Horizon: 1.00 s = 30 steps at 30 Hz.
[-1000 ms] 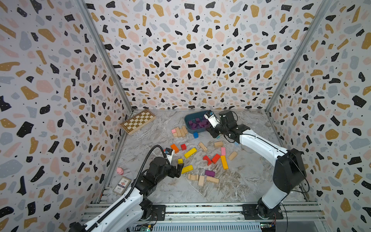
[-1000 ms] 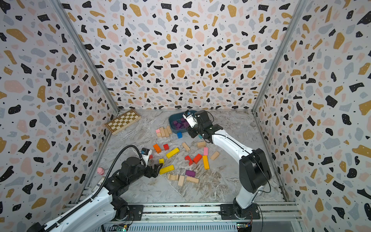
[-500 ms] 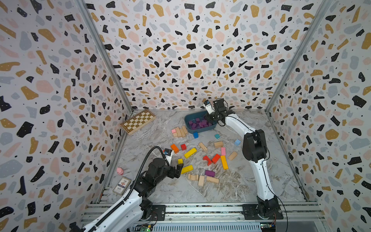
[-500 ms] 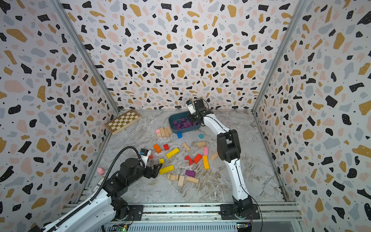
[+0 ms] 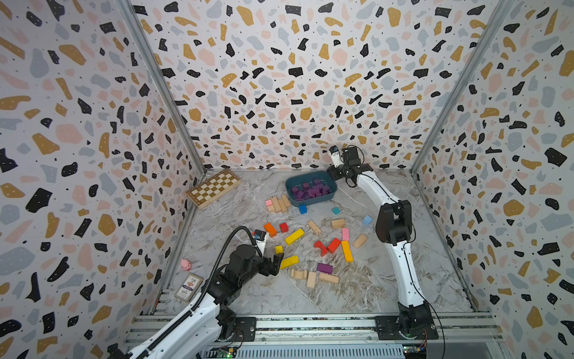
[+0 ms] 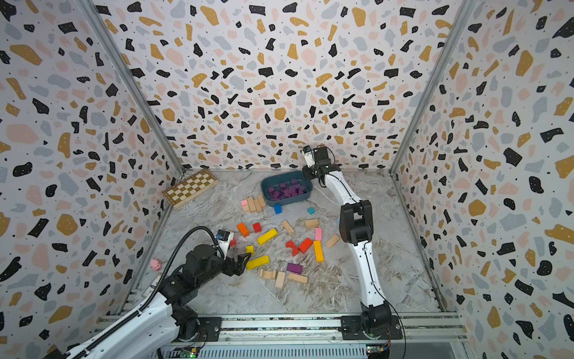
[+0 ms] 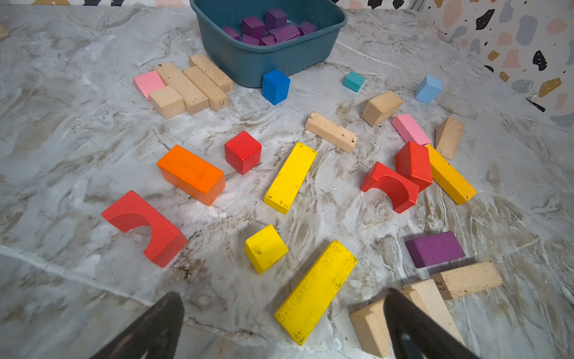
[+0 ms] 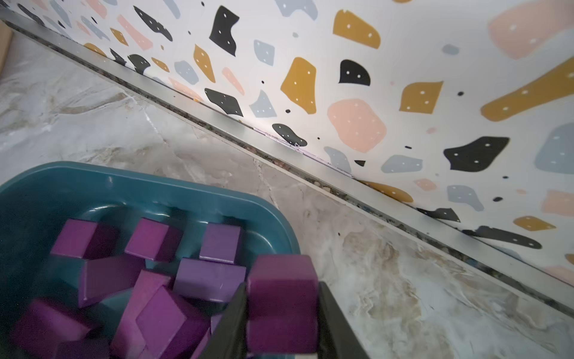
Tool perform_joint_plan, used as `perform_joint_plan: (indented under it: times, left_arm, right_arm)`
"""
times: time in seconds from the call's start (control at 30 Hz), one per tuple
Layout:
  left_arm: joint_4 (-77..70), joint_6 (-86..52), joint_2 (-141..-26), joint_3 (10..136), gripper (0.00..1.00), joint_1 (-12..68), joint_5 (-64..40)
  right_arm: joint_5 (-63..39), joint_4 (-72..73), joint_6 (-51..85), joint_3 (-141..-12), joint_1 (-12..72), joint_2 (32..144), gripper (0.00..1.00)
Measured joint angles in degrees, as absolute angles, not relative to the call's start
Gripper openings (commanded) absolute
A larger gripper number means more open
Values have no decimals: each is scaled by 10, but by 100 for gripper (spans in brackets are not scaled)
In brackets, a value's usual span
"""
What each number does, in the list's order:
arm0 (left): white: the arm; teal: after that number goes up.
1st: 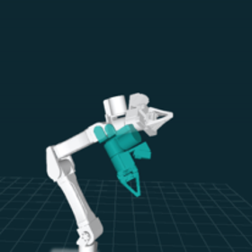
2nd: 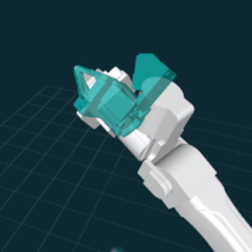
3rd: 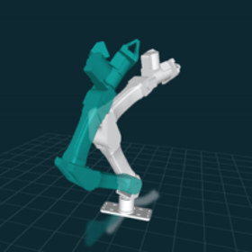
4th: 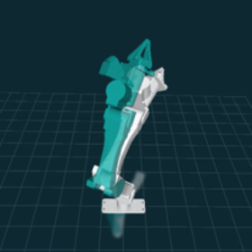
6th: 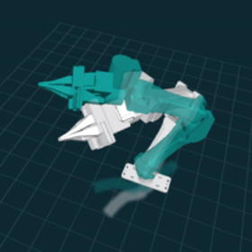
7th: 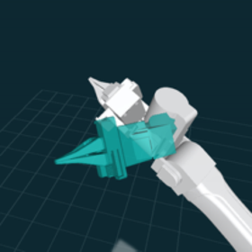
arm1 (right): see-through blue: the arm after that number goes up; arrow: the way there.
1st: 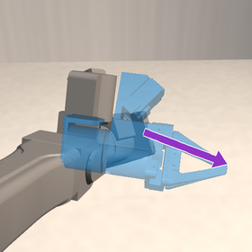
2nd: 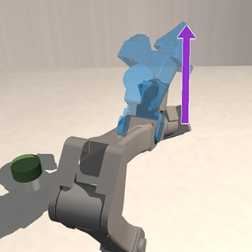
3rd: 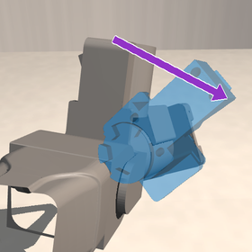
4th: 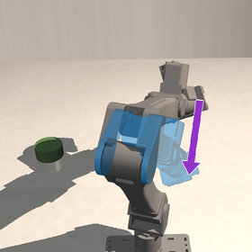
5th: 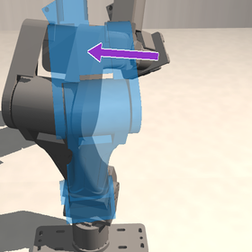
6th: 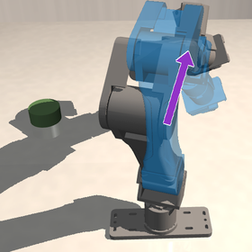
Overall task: Pick purple bricks into the storage bin
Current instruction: Adjust the building block in the storage box.
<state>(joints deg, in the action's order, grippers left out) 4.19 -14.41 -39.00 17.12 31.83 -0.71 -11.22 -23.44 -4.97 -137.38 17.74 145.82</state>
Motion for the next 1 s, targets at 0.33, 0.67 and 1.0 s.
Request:
perform_joint_plan:
  times: [0.33, 0.67, 1.0]
  left_arm:
    - [42, -144, -394, 171, 99, 318, -7]
    - [42, -144, -396, 171, 99, 318, -7]
    - [41, -144, -403, 171, 99, 318, -5]
  right_arm:
    - [-139, -236, -45, -1387, 185, 1498, 0]
    - [-138, -223, -40, -1392, 189, 1502, 0]
    - [-114, -213, -36, -1403, 192, 1524, 0]
